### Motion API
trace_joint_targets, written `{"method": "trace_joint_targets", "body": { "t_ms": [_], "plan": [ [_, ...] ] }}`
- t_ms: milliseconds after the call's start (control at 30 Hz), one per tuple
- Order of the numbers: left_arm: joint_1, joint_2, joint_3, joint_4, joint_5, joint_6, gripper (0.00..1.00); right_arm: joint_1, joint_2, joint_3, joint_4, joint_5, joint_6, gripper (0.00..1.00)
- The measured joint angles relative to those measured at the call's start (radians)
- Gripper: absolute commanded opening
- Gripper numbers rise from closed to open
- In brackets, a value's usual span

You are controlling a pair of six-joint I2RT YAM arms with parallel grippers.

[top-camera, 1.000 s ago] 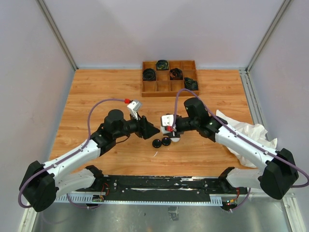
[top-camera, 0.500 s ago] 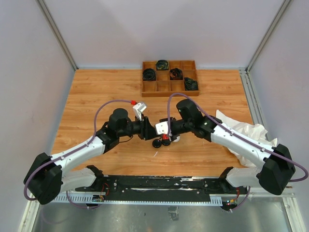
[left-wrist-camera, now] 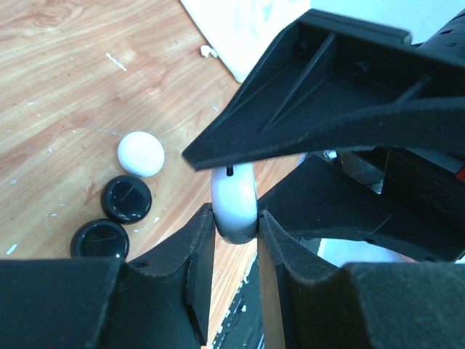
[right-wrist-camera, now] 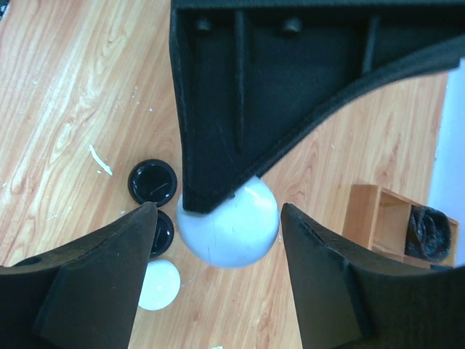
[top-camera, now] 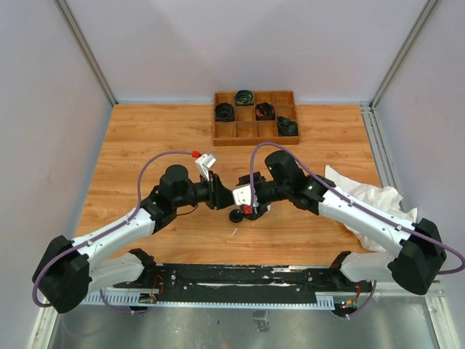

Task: Insert the wireless bluetooth earbuds into the charging case
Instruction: Pick up the charging case at the center of the board.

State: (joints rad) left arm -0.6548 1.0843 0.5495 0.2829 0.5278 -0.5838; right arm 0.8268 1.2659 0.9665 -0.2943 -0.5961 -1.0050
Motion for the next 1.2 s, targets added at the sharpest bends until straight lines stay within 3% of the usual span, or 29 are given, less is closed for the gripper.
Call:
{"method": "trace_joint_targets", "body": {
  "t_ms": [200, 233, 267, 300, 633, 900, 1200],
  "plan": [
    [0.000, -0.083, -0.048, 0.021, -0.076, -0.001, 0.00, -0.001, -0.091, -0.021, 0.034, 0.057, 0.032, 0.79],
    [0.000, -0.097, -0.060, 0.030, -0.089, -0.002, 0.00, -0.002, -0.109, -0.031, 0.049, 0.064, 0.042, 0.83],
    [0.000, -0.113, -0.075, 0.040, -0.102, -0.004, 0.00, -0.003, -0.132, -0.047, 0.075, 0.074, 0.061, 0.98],
    [0.000, -0.132, -0.093, 0.052, -0.120, -0.008, 0.00, -0.003, -0.156, -0.065, 0.100, 0.084, 0.085, 0.99],
    [0.000, -0.205, -0.159, 0.176, -0.203, -0.057, 0.00, -0.003, -0.320, -0.211, 0.346, 0.245, 0.380, 0.99],
    [0.000, -0.210, -0.198, 0.328, -0.218, -0.133, 0.00, -0.003, -0.304, -0.233, 0.437, 0.499, 0.813, 0.99],
    [0.000, -0.199, -0.234, 0.486, -0.247, -0.204, 0.00, -0.004, -0.316, -0.365, 0.665, 0.618, 1.269, 1.00]
  ]
}}
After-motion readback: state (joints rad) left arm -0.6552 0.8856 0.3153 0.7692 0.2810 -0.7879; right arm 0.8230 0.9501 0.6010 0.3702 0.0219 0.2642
